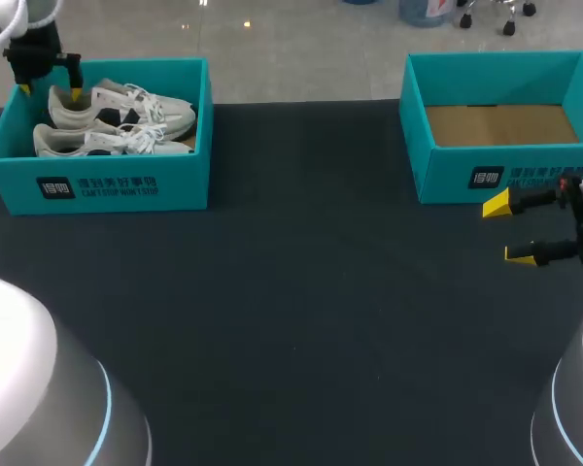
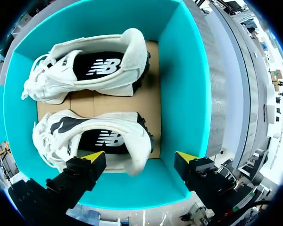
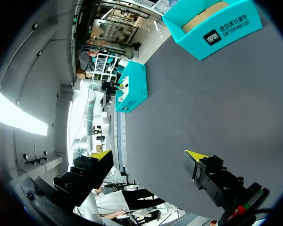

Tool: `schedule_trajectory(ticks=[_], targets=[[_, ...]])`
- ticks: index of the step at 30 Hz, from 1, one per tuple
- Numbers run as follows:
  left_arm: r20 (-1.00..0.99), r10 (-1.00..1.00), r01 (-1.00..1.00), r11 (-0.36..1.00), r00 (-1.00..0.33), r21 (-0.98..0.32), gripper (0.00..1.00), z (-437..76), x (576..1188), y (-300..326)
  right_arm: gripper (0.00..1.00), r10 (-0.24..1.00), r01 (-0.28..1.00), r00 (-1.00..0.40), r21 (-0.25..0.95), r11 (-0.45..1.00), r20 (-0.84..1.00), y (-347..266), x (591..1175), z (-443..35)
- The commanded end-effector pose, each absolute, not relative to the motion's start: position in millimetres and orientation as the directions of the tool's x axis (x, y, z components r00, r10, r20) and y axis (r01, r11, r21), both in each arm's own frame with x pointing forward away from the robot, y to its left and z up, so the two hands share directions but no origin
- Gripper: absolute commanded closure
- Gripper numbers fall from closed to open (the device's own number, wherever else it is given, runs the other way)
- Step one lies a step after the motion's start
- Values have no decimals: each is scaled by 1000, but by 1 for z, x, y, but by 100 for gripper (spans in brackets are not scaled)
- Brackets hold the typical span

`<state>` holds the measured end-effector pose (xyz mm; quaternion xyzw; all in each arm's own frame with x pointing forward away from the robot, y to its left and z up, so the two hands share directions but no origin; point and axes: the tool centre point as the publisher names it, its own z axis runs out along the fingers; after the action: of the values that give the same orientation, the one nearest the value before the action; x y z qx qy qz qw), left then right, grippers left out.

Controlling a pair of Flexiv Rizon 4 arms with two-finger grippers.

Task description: Take the shoe out of the shoebox, open the shoe tongue, remove and reinsert the insole, then place the shoe into the shoebox

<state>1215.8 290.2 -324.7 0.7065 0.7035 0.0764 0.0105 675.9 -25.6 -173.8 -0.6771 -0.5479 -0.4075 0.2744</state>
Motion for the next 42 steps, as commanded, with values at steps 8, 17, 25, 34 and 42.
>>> schedule_trajectory(ticks=[8, 17, 25, 34, 42], targets=[[72, 995, 989, 56, -67, 138, 0, -257, 1160, 287, 0, 521, 965, 70, 75, -252, 851, -25, 675, -174], [135, 990, 994, 26, -40, 107, 0, -239, 1139, 289, 0, 521, 965, 70, 75, -252, 851, -25, 675, -174], [135, 990, 994, 26, -40, 107, 0, -239, 1139, 289, 0, 521, 965, 70, 75, -252, 851, -25, 675, -174], [122, 992, 996, -4, -7, 93, 0, -239, 1101, 285, 0, 521, 965, 70, 75, -252, 851, -25, 675, -174], [98, 994, 996, -48, 41, 71, 0, -253, 1081, 293, 0, 521, 965, 70, 75, -252, 851, -25, 675, -174]])
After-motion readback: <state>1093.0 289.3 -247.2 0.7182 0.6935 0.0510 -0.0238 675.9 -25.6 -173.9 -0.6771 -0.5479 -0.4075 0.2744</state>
